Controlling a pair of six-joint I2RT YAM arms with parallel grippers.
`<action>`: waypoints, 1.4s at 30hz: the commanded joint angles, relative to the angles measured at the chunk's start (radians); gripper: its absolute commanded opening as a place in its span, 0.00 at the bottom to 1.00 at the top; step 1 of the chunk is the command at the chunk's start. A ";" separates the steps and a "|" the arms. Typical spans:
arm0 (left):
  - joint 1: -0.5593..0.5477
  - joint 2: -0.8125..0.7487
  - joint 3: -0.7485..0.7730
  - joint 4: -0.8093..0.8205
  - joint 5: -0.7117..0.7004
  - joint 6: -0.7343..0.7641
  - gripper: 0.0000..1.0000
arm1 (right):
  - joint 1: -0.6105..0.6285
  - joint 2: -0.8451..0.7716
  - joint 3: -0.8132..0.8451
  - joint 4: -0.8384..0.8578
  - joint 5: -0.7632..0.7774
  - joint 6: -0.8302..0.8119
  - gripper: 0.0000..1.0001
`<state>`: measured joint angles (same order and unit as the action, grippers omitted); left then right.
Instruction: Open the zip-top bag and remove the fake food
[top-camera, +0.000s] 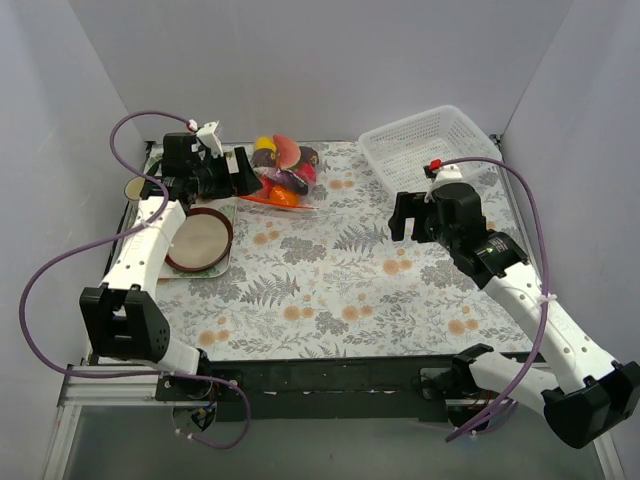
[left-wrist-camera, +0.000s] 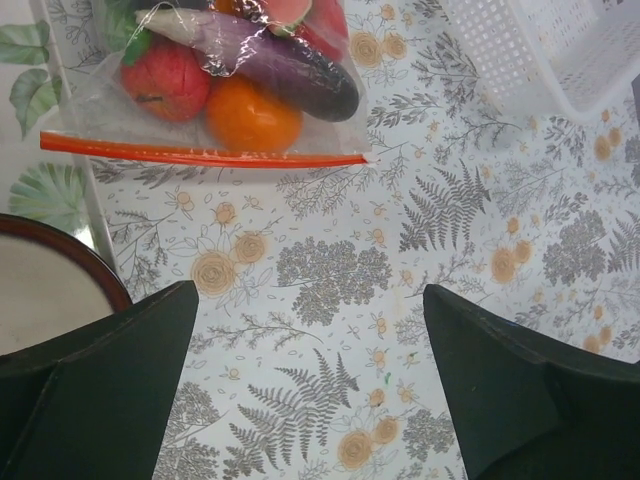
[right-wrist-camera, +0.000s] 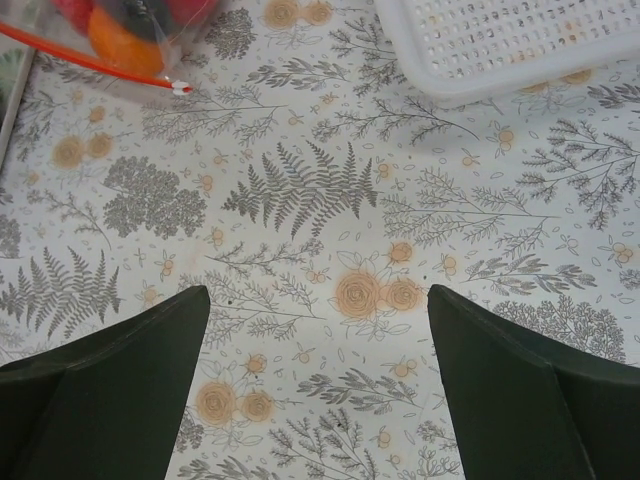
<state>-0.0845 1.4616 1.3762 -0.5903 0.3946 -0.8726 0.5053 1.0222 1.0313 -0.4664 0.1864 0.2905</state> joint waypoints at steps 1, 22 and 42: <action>-0.006 0.043 -0.012 0.066 0.053 0.052 0.98 | 0.007 0.019 0.027 0.000 0.056 -0.010 0.99; -0.432 0.058 -0.577 1.102 -0.609 0.952 0.98 | 0.042 0.252 0.245 0.048 0.314 -0.149 0.94; -0.422 0.420 -0.447 1.325 -0.597 1.074 0.65 | -0.077 0.483 0.417 0.068 0.214 -0.140 0.93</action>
<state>-0.5129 1.8427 0.8478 0.6518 -0.1860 0.1978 0.4488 1.4864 1.4101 -0.4431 0.4438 0.1318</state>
